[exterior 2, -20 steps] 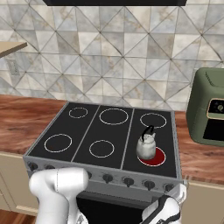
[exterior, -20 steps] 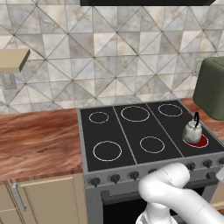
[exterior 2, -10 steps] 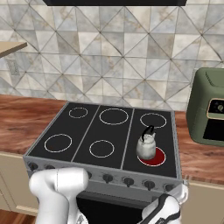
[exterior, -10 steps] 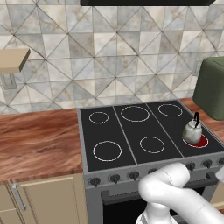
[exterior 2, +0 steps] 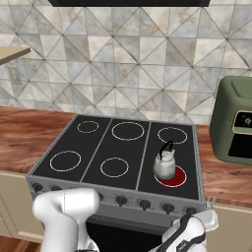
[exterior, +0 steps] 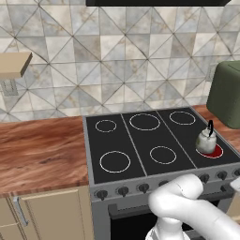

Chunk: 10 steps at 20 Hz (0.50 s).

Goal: The kettle is done boiling. Turn off the stove, then wait for 300 timesteps before moving the kettle to the dining table.

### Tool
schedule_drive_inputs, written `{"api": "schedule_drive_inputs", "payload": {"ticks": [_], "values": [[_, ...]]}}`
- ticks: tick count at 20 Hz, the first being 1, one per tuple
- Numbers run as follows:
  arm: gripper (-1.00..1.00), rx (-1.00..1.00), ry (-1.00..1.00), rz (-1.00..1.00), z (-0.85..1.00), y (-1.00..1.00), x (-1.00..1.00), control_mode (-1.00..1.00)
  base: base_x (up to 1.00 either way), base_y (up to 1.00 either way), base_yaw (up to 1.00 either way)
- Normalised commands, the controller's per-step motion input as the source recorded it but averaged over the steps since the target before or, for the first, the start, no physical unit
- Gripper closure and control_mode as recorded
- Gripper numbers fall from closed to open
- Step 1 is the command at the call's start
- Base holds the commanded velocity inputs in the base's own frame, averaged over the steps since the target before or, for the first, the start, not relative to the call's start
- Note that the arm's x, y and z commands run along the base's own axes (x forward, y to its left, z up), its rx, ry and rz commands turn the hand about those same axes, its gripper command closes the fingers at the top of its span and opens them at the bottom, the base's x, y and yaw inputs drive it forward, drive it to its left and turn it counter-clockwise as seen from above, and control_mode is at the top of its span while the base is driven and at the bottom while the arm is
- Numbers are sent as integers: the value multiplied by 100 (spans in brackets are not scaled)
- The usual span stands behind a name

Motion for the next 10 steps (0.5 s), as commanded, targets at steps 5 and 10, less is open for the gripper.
{"api": "schedule_drive_inputs", "payload": {"ticks": [5, 10], "values": [[100, 34, 8, 0, -4, -8, 0, -100, 0, 0, 0], [100, 37, 13, 0, -6, -11, 0, -100, 0, 0, 0]]}}
